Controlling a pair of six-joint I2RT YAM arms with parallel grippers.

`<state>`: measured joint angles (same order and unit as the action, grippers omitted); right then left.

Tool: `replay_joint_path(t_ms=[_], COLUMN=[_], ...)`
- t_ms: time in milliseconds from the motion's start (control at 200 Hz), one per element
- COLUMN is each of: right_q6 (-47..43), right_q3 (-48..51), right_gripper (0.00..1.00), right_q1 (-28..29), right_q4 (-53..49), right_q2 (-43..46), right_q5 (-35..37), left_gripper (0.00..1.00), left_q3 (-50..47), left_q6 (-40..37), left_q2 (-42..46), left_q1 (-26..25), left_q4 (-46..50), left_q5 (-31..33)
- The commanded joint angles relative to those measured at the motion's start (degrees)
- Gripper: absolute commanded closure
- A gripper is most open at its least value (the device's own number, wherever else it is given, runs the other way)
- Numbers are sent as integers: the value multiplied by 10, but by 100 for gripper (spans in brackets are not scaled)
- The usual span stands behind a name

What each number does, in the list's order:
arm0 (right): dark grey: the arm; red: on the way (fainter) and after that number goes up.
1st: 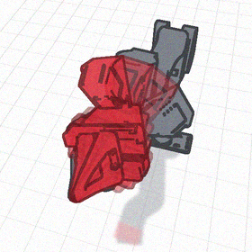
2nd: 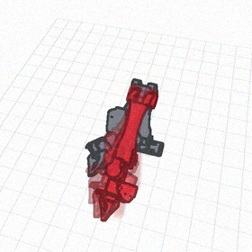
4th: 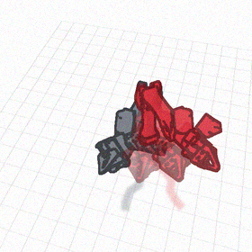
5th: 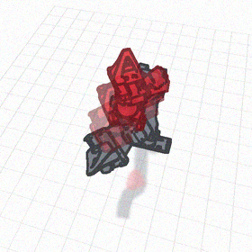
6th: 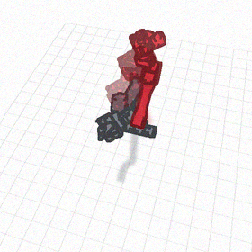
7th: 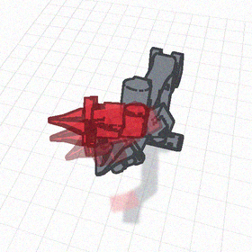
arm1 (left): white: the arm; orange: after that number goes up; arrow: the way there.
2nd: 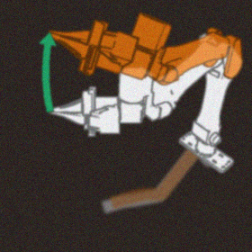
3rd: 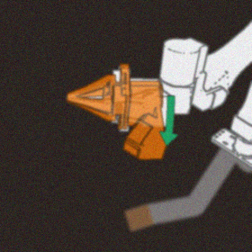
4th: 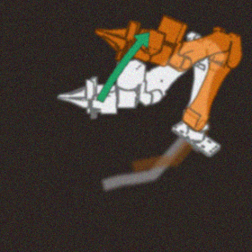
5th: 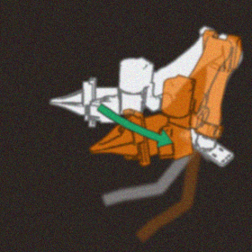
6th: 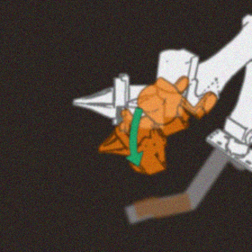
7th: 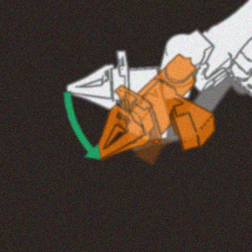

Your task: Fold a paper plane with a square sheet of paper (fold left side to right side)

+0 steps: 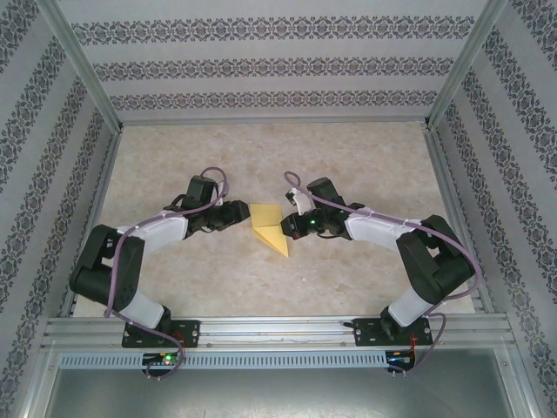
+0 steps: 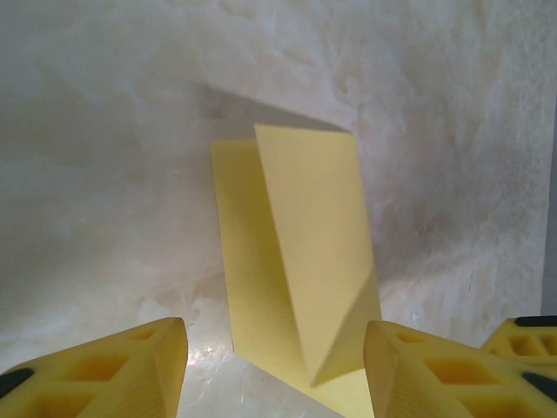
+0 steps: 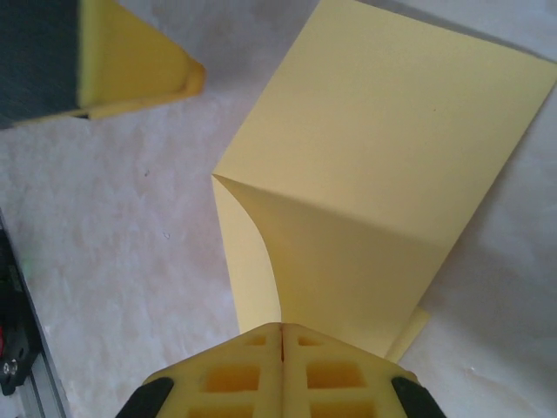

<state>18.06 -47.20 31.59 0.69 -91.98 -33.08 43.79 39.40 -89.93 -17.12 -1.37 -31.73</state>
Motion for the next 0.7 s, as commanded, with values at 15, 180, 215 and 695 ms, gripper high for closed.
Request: replay_joint_path(t_ms=[15, 180, 215, 695], right_q6=[20, 25, 26, 29], right_q3=[18, 24, 25, 15], right_gripper=[100, 100, 100, 71], right_q1=[-7, -7, -7, -16], right_q4=[36, 44, 45, -1], right_q2=[14, 12, 11, 34], right_q5=[-23, -27, -28, 29], left_gripper=[44, 46, 48, 96], left_q3=[24, 33, 38, 53], left_q6=[21, 40, 41, 50], left_q2=[-33, -77, -87, -117], left_q1=[5, 4, 4, -1], left_q4=[-48, -94, -99, -132], left_q5=[-59, -87, -93, -75])
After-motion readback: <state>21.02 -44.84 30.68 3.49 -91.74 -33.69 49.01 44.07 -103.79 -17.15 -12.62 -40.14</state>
